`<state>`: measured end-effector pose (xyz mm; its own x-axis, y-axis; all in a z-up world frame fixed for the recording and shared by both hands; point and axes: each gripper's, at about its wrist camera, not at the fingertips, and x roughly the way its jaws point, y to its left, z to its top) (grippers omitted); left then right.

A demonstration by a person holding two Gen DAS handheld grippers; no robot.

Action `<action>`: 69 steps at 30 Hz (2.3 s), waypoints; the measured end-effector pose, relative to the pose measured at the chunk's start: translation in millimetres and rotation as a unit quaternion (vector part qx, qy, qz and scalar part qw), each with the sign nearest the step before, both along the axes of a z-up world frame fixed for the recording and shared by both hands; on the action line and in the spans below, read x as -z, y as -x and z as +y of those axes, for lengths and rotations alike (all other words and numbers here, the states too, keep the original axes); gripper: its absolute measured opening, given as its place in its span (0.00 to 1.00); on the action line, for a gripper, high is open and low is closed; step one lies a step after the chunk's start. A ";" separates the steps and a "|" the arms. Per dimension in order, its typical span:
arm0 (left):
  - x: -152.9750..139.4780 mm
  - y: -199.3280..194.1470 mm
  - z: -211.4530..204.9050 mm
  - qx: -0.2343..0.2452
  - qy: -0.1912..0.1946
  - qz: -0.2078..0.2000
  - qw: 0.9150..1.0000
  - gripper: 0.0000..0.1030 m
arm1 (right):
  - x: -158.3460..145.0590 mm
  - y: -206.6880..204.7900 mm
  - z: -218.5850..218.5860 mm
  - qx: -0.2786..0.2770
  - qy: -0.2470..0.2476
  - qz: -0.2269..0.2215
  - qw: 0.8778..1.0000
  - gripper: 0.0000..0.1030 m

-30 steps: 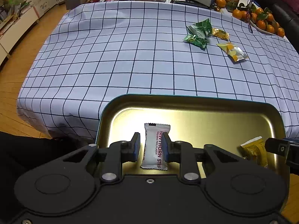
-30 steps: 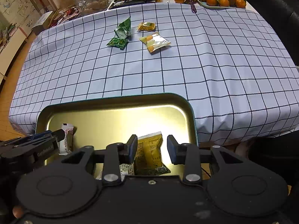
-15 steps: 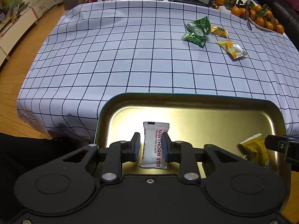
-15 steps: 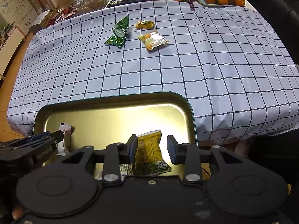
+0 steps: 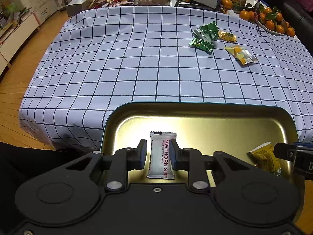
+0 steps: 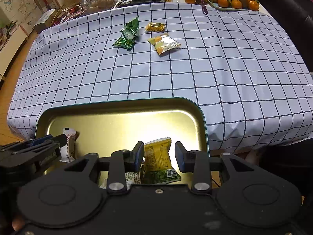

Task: Organize snacks
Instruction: 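Open the left tool releasing the Hawthorn strip while the right releases the yellow packet, then move both open tools back over the remaining candies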

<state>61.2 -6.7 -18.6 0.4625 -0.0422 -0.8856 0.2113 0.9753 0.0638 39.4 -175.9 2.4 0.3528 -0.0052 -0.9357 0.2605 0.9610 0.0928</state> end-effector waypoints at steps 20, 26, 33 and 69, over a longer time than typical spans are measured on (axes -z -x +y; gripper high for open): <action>-0.8 -7.5 11.7 -0.029 0.031 0.022 0.999 0.33 | 0.2 -2.1 -0.8 0.011 -0.008 0.002 1.000 0.36; 1.2 -10.4 12.8 -0.032 0.036 0.034 0.998 0.33 | 3.4 -7.6 1.0 0.012 -0.009 0.006 1.000 0.36; 3.1 -17.5 8.6 -0.034 0.025 0.044 0.998 0.33 | 5.1 -14.1 2.8 0.012 -0.014 0.014 1.000 0.36; 0.6 -191.4 -59.4 0.017 0.004 0.057 0.998 0.33 | 3.6 -213.4 -89.6 0.054 -0.003 0.041 0.998 0.36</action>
